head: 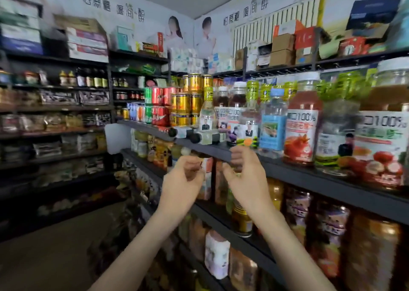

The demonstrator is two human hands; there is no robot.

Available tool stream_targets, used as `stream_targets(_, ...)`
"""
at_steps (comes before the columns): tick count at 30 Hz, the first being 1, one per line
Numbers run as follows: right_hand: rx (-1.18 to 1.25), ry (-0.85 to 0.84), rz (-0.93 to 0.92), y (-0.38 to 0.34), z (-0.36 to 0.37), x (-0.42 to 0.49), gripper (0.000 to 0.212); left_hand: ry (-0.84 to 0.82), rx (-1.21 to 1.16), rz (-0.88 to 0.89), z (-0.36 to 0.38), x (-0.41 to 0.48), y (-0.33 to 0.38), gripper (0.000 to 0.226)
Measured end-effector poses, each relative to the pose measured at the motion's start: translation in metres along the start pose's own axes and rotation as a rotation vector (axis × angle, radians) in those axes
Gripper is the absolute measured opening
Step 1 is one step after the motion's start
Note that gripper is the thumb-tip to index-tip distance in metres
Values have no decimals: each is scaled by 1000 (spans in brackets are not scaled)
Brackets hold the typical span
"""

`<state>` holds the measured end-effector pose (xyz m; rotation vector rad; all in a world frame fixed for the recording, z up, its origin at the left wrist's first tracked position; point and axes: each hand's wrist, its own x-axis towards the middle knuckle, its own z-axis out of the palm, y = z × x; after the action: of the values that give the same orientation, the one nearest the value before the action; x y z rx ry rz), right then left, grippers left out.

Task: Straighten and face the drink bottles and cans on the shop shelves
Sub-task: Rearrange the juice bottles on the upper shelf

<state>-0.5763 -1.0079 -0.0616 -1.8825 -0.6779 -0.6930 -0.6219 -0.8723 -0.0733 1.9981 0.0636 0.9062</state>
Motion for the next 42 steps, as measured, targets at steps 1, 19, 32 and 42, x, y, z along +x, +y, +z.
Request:
stream_targets(1, -19, 12, 7, 4, 20, 10, 34, -8, -8, 7, -9, 15, -16, 19)
stream_targets(19, -921, 162, -146, 62, 173, 151, 56, 19, 44, 590, -21, 243, -167, 39)
stream_targets(32, -921, 218, -186, 42, 163, 168, 54, -277, -20, 725, -10, 312, -232, 62)
stream_targets(42, -797, 368, 51, 24, 164, 230, 68, -252, -132, 874, 3, 337, -236, 50)
